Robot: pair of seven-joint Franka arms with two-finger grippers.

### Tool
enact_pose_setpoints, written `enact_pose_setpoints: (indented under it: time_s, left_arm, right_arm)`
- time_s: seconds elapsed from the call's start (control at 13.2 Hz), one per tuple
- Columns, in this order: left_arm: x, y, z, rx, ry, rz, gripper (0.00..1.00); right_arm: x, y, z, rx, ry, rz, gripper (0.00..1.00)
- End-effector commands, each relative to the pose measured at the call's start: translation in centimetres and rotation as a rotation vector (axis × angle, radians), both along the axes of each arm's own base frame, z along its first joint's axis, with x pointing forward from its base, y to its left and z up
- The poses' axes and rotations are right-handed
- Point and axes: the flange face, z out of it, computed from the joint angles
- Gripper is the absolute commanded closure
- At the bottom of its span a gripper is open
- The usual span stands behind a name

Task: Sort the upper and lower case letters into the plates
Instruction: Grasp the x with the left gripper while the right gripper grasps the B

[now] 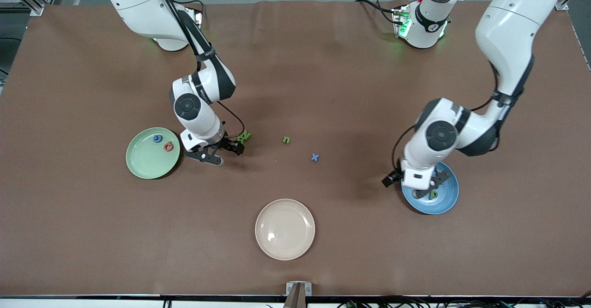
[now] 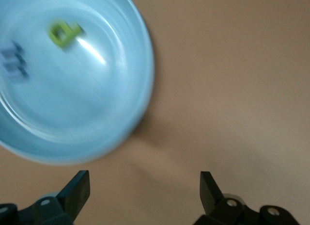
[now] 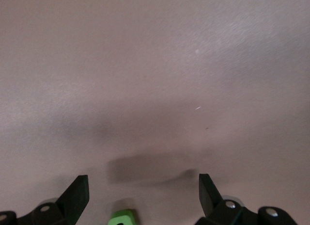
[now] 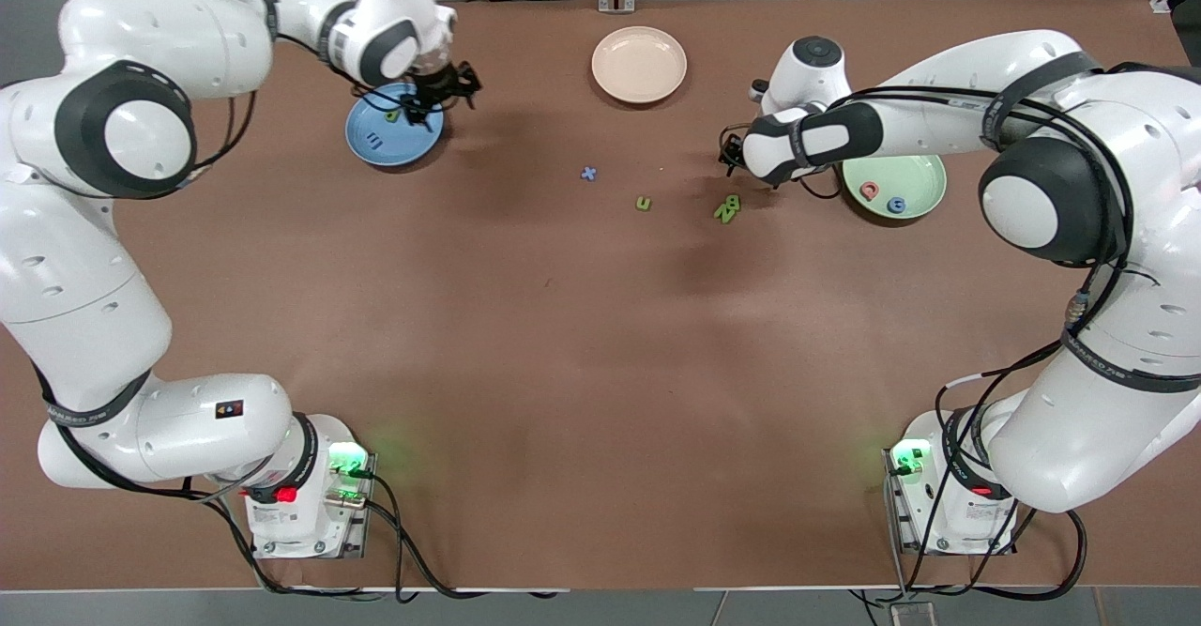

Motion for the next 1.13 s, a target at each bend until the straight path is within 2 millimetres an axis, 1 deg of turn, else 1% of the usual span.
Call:
enact_pose_setpoints:
  time_s: [0.0,0.08,0.23,0.38,0.45,0.53,0.6,0.68,0.75,0.83,0.91,1.06]
  left_arm:
    - [-1.8,-5.4,0.0,-0.011,-0.005,0.079,0.00]
    - [-2.4,-7.5,-0.2,-0.020,-0.003,0.112,0.00]
    - [-3.0,-10.5,-1.1,-0.040,0.005,0.168,0.00]
    - [-4.8,-13.7,-1.7,-0.044,0.011,0.191,0.00]
    - [-5.8,-15.3,-2.1,-0.047,0.017,0.210,0.00]
    - [-6.3,-16.6,-2.5,-0.052,0.021,0.237,0.01]
    - [-6.4,-17.7,-2.8,-0.063,0.024,0.266,0.03]
    - [-6.9,-19.2,-3.1,-0.069,0.024,0.298,0.06]
    - [-7.1,-20.1,-3.6,-0.072,0.028,0.323,0.10]
    - [-7.0,-20.7,-3.7,-0.077,0.024,0.346,0.13]
    - [-7.0,-21.0,-4.2,-0.075,0.026,0.377,0.15]
    - [-7.1,-21.9,-5.1,-0.069,0.020,0.437,0.15]
  right_arm:
    - [-1.2,2.0,-1.0,-0.002,-0.006,-0.021,0.00]
    - [-1.4,2.0,-1.2,-0.005,-0.001,-0.019,0.00]
    - [-2.3,1.5,-2.0,-0.018,0.020,-0.018,0.00]
    - [-3.3,2.6,-2.2,-0.022,0.025,0.006,0.00]
    - [-3.6,2.4,-2.3,-0.025,0.031,0.007,0.00]
    - [-3.9,2.4,-2.3,-0.026,0.033,0.009,0.00]
    - [-4.2,2.5,-2.3,-0.028,0.036,0.013,0.00]
    - [-4.6,2.8,-2.2,-0.028,0.037,0.022,0.01]
    - [-4.8,2.8,-2.4,-0.031,0.041,0.023,0.03]
    - [-4.8,2.8,-2.0,-0.029,0.039,0.025,0.08]
    - [-4.9,2.8,-1.9,-0.030,0.040,0.026,0.15]
    - [-4.8,2.8,-1.6,-0.028,0.039,0.027,0.32]
